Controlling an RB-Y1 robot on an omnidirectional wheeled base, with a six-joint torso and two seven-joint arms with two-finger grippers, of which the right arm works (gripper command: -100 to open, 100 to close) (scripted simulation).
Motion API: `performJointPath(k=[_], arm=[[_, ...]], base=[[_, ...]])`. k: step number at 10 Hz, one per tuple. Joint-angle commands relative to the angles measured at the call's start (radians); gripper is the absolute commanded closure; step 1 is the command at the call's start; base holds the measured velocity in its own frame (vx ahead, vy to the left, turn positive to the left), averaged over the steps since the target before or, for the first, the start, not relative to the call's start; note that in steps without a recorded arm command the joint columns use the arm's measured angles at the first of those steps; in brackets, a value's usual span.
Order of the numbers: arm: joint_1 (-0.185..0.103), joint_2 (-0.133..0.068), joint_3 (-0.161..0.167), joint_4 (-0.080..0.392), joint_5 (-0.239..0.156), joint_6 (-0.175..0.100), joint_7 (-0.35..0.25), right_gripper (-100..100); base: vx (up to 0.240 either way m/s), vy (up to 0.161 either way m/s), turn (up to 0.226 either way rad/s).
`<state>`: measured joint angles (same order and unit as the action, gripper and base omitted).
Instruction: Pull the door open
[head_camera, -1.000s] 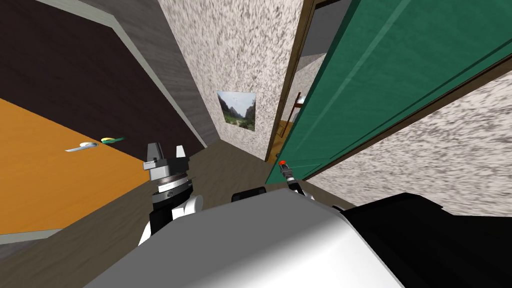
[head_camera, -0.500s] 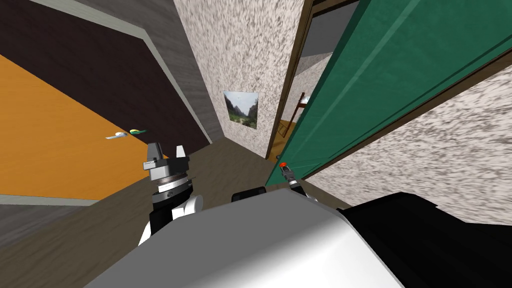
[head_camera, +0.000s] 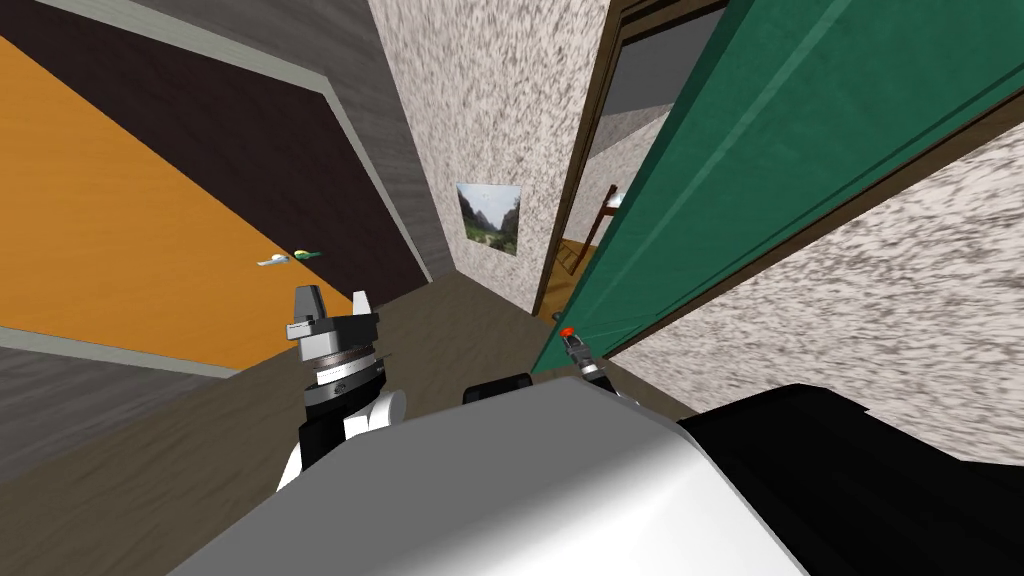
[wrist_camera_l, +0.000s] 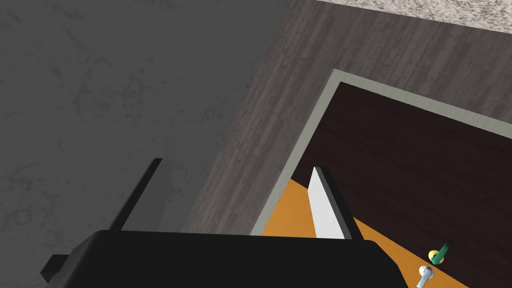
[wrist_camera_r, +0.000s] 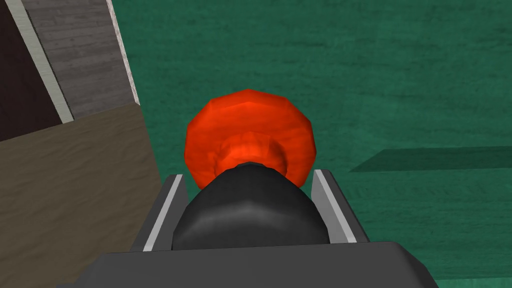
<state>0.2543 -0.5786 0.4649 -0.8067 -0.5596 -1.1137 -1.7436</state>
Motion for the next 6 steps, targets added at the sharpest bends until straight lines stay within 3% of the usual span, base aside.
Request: performJointPath(k=[1, 6], arm=[[0.003, -0.002, 0.010, 0.011, 0.006, -0.019, -0.011, 100], [0.011, -0.020, 0.034, 0.046, 0.018, -0.077, -0.043, 100]], base=[[-0.180, -0.073, 0.119], [-0.217, -0.060, 0.152]])
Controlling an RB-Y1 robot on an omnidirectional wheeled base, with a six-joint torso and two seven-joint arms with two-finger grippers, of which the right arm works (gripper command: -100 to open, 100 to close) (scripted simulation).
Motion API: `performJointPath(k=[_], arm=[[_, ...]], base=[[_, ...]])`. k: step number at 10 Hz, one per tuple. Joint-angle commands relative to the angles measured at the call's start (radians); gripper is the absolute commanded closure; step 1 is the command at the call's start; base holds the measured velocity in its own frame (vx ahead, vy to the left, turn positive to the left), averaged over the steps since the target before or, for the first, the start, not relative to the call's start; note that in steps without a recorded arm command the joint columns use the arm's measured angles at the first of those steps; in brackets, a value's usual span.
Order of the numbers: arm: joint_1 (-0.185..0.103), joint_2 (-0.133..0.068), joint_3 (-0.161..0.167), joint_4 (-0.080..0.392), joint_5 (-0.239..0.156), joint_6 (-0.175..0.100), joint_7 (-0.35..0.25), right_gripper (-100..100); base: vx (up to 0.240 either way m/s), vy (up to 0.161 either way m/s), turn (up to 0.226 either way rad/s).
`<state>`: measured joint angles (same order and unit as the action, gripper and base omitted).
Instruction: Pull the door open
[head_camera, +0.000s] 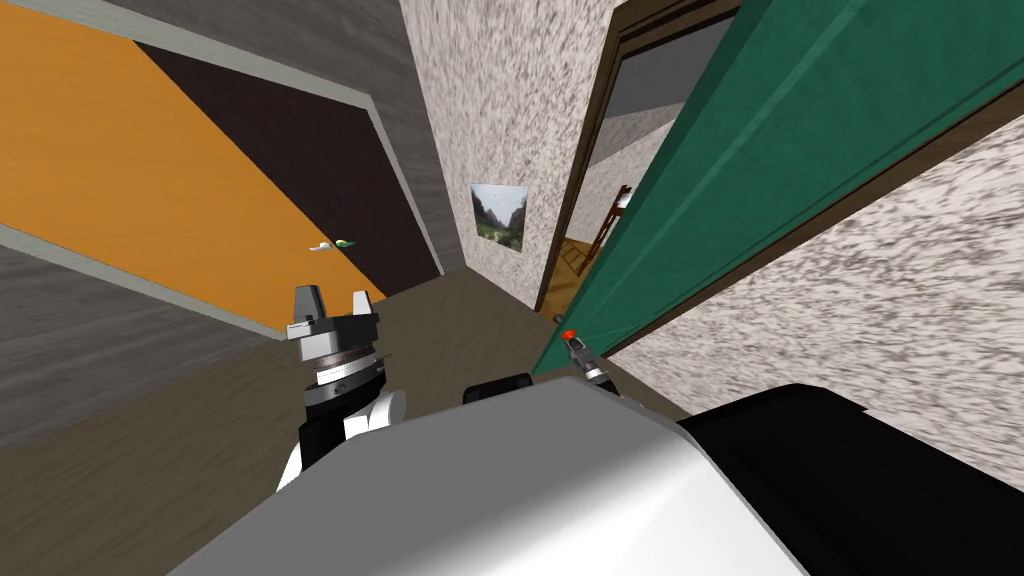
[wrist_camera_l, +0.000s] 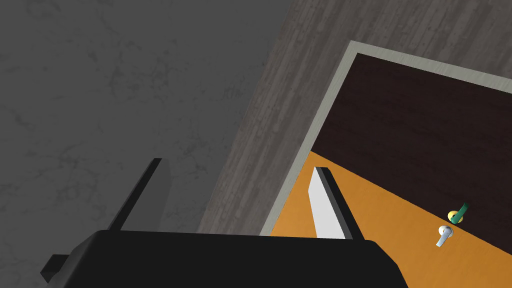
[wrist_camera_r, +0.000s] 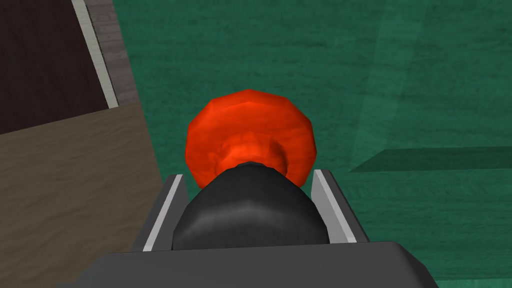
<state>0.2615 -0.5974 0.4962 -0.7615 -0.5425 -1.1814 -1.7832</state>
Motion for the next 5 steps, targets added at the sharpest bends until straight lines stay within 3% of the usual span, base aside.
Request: performJointPath(k=[1, 3, 4, 5], arm=[[0.005, -0.005, 0.007, 0.007, 0.003, -0.019, -0.009, 100], [0.007, -0.011, 0.015, 0.018, 0.008, -0.038, -0.020, 100], [0.001, -0.004, 0.016, 0.024, 0.008, -0.032, -0.017, 100], [0.000, -0.006, 0.021, 0.034, 0.012, -0.042, -0.025, 100]], base=[[-0.172, -0.079, 0.121], [-0.175, -0.052, 0.113], [-0.083, -0.020, 0.027], [-0.135, -0.048, 0.182]])
